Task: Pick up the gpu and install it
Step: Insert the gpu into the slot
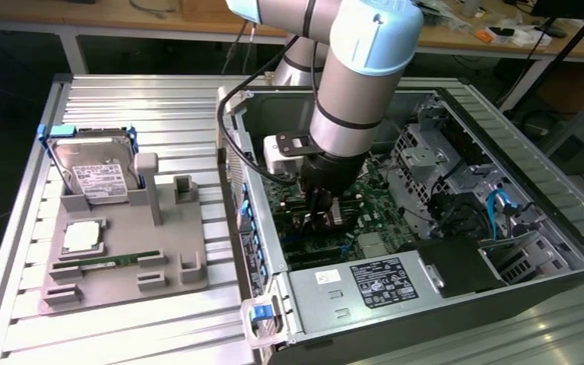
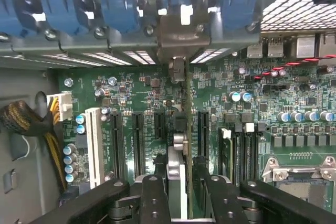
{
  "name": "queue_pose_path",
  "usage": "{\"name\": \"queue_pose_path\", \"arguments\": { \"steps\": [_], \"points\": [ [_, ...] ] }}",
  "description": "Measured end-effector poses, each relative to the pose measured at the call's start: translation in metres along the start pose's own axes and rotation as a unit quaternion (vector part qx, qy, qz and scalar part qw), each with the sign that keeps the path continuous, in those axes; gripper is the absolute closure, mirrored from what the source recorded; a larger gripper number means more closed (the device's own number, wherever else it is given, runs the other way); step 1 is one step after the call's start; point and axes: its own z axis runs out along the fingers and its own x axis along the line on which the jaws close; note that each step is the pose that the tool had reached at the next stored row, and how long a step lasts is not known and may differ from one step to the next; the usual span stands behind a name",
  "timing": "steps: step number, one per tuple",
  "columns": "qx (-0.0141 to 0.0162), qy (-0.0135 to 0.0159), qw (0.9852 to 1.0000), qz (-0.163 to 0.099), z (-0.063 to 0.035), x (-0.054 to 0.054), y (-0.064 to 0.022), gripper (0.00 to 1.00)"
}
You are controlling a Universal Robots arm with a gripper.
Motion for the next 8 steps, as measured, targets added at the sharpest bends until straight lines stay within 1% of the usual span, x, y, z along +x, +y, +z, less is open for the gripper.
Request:
{"name": "queue_pose_path", "arguments": {
  "steps": [4,8],
  "points": [
    [0.0001,0.0001,1.0000,0.000,-0.0077,-0.001,-0.0001,0.66],
    [0.0010,0.0000,1.0000,0.000,-0.0146,-0.001,0.0000,0.66]
  ]
}}
